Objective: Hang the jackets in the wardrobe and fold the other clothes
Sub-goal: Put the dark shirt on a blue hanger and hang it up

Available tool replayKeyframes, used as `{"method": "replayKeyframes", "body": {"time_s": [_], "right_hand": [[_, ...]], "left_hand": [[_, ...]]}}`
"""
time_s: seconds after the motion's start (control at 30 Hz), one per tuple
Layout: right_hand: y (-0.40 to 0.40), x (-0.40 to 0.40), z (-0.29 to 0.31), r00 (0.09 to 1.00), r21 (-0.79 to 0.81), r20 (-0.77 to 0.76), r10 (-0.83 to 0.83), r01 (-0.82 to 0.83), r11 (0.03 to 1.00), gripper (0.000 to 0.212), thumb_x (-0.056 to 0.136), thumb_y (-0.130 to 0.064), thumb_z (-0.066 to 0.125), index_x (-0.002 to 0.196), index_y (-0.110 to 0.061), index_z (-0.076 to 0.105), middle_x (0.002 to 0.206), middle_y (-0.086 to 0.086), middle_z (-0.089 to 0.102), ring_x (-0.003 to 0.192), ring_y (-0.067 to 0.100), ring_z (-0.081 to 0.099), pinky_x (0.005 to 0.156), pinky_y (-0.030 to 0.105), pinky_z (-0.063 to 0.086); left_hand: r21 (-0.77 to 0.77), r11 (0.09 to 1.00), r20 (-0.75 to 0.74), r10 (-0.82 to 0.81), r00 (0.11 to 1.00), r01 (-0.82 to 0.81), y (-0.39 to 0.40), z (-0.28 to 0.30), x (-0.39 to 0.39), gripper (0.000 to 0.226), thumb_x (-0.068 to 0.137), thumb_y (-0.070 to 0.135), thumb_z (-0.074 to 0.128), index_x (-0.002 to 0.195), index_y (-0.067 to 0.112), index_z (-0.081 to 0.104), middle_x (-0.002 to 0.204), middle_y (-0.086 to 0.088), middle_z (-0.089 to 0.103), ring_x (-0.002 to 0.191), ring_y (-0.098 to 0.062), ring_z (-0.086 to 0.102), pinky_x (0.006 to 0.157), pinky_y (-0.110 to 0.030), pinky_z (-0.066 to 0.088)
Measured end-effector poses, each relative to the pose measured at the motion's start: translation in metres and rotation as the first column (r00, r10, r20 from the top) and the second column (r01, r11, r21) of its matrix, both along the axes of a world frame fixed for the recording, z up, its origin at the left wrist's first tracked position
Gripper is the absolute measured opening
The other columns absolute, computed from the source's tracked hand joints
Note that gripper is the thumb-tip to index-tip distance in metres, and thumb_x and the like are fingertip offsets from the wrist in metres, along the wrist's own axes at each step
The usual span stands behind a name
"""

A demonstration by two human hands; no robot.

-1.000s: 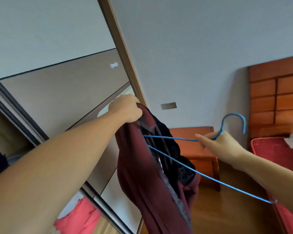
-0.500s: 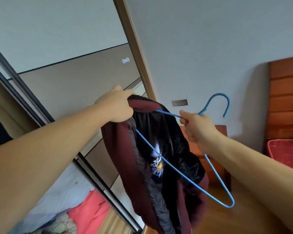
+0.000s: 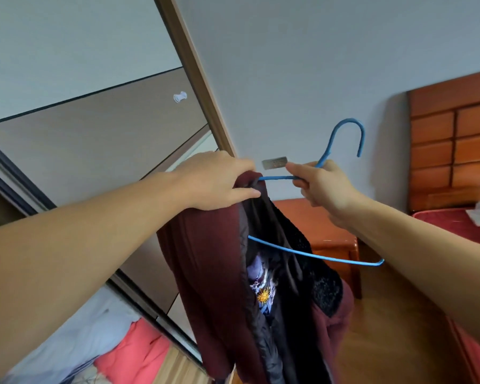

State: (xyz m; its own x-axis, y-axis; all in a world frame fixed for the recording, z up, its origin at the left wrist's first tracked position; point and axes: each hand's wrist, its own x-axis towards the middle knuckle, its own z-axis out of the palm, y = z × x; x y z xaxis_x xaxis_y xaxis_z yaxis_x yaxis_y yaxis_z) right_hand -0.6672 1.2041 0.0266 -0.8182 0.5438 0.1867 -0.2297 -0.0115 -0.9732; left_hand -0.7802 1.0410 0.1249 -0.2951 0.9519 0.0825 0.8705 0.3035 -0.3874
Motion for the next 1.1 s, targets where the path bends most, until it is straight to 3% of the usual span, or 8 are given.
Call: {"method": "replayKeyframes", "body": {"time_s": [0.1,0.2,0.27,0.4,0.53,0.67,0.93,1.1], "right_hand": [[0.008,-0.003,-0.002,0.984,0.220,0.034,-0.174,0.162,0.962,0.036,0.086,-0.041,0.064,0.060,-0.020,0.050,0.043,-0.015,0.040,0.037,0.004,0.034,0.039,0.012,0.029],[0.002,0.002,-0.017,0.892,0.419,-0.225,-0.392,0.452,0.788,0.044,0.074,-0.043,0.076,0.107,-0.023,0.056,0.094,-0.022,0.048,0.075,-0.011,0.049,0.066,0.001,0.037],[-0.009,0.011,-0.049,0.869,0.588,-0.353,-0.345,0.494,0.641,0.051,0.072,-0.039,0.078,0.113,-0.028,0.050,0.103,-0.019,0.039,0.087,-0.005,0.044,0.075,0.008,0.038],[-0.038,0.000,-0.125,0.975,0.827,-0.011,-0.224,0.135,0.546,0.028,0.078,-0.044,0.066,0.083,-0.031,0.041,0.074,-0.016,0.045,0.068,0.011,0.047,0.057,0.030,0.038],[-0.047,-0.043,-0.145,0.882,0.687,0.368,-0.295,-0.044,0.726,0.049,0.071,-0.050,0.068,0.106,-0.034,0.037,0.102,-0.010,0.042,0.088,0.020,0.056,0.064,0.036,0.046],[-0.055,-0.084,-0.134,0.882,0.791,0.404,-0.243,-0.204,0.576,0.061,0.068,-0.041,0.059,0.124,-0.035,0.037,0.114,-0.003,0.051,0.106,0.026,0.055,0.074,0.038,0.046],[-0.020,-0.122,-0.063,0.950,0.890,0.205,-0.236,-0.081,0.449,0.024,0.076,-0.013,0.066,0.099,-0.021,0.071,0.102,0.010,0.070,0.095,0.034,0.064,0.070,0.035,0.044],[-0.041,-0.127,0.002,0.941,0.935,0.246,-0.233,-0.167,0.313,0.012,0.067,-0.018,0.060,0.061,-0.026,0.053,0.076,0.003,0.063,0.074,0.031,0.060,0.060,0.029,0.042]], "left_hand": [[-0.035,0.998,-0.091,-0.055,0.994,0.052,0.010,-0.005,-0.006,0.033,0.091,0.061,0.037,0.117,0.041,0.038,0.073,0.002,0.051,0.070,-0.025,0.055,0.053,-0.032,0.034],[-0.010,1.000,-0.123,-0.019,0.992,0.018,0.014,-0.003,-0.017,0.030,0.096,0.051,0.042,0.123,0.039,0.040,0.079,0.000,0.051,0.072,-0.026,0.053,0.051,-0.030,0.029],[0.032,0.999,-0.127,0.021,0.992,-0.017,0.009,0.001,-0.023,0.028,0.096,0.048,0.043,0.123,0.038,0.043,0.079,0.001,0.049,0.074,-0.027,0.053,0.050,-0.030,0.026],[0.085,0.995,-0.114,0.063,0.991,-0.053,-0.013,0.013,-0.027,0.031,0.097,0.040,0.046,0.126,0.044,0.036,0.078,0.002,0.049,0.078,-0.029,0.056,0.054,-0.032,0.031],[0.166,0.983,-0.125,0.104,0.987,-0.083,-0.057,0.033,-0.023,0.036,0.097,0.037,0.048,0.129,0.047,0.036,0.079,0.003,0.049,0.070,-0.023,0.045,0.055,-0.033,0.035],[0.227,0.966,-0.129,0.156,0.979,-0.124,-0.122,0.053,-0.017,0.036,0.096,0.038,0.048,0.126,0.049,0.032,0.082,0.003,0.054,0.077,-0.029,0.054,0.057,-0.035,0.038],[0.235,0.927,-0.184,0.338,0.923,-0.293,-0.248,0.043,-0.024,0.046,0.094,0.037,0.046,0.139,0.044,0.036,0.116,-0.001,0.066,0.102,-0.034,0.063,0.076,-0.043,0.052],[0.235,0.890,-0.238,0.442,0.865,-0.390,-0.272,0.025,-0.034,0.049,0.093,0.034,0.051,0.139,0.045,0.036,0.100,-0.002,0.064,0.090,-0.036,0.065,0.070,-0.039,0.051]]}}
